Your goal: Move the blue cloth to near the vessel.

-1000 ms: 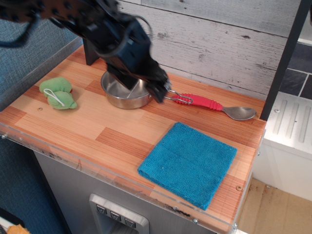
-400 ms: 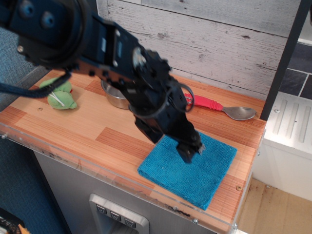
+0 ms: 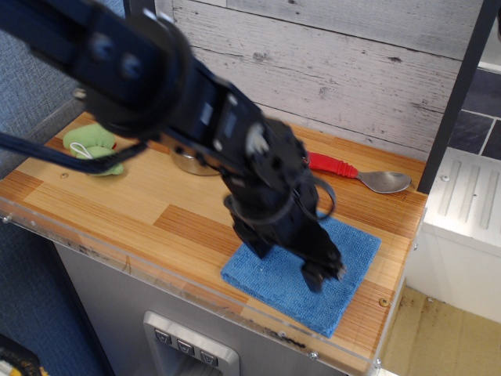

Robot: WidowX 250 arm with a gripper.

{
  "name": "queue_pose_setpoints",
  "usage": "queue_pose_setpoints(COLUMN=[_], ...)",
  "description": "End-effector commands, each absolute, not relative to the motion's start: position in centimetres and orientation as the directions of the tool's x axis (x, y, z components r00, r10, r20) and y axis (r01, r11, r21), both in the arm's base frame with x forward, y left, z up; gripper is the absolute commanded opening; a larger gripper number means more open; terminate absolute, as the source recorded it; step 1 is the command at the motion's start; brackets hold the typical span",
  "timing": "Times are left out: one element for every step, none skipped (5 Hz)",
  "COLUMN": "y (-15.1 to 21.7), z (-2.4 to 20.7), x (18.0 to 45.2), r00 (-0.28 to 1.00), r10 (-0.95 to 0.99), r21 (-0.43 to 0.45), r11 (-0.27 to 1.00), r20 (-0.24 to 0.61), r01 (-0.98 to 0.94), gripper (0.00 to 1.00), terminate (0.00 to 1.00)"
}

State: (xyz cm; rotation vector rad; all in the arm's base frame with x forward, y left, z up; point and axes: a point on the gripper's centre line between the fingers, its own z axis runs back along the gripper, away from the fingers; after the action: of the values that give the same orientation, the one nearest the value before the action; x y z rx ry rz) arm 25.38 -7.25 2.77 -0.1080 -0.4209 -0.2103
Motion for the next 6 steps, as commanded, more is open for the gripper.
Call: queue_pose_setpoints(y=[-6.9,-6.0,-4.5,-2.8,-0.1,2.4], z=[2.1,2.2,2.6,2.4,2.0,1.5], x=[25.9,26.5,26.8,27.4,27.3,27.6], r00=[0.897,0.897,0.901,0.913,0.917,0.913], r10=[-0.143,-0.126,-0.088,-0.026,0.072,0.137], r21=[-0.021,0.001,0.011,0.005,0.005,0.008], r11=[0.986,0.990,0.996,1.000,0.997,0.988], r20=[0.418,0.423,0.426,0.408,0.392,0.383], r01=[0.166,0.138,0.093,0.026,-0.081,-0.152], gripper=[1.00,1.00,1.00,1.00,1.00,1.00], terminate=[0.00,0.00,0.00,0.00,0.00,0.00])
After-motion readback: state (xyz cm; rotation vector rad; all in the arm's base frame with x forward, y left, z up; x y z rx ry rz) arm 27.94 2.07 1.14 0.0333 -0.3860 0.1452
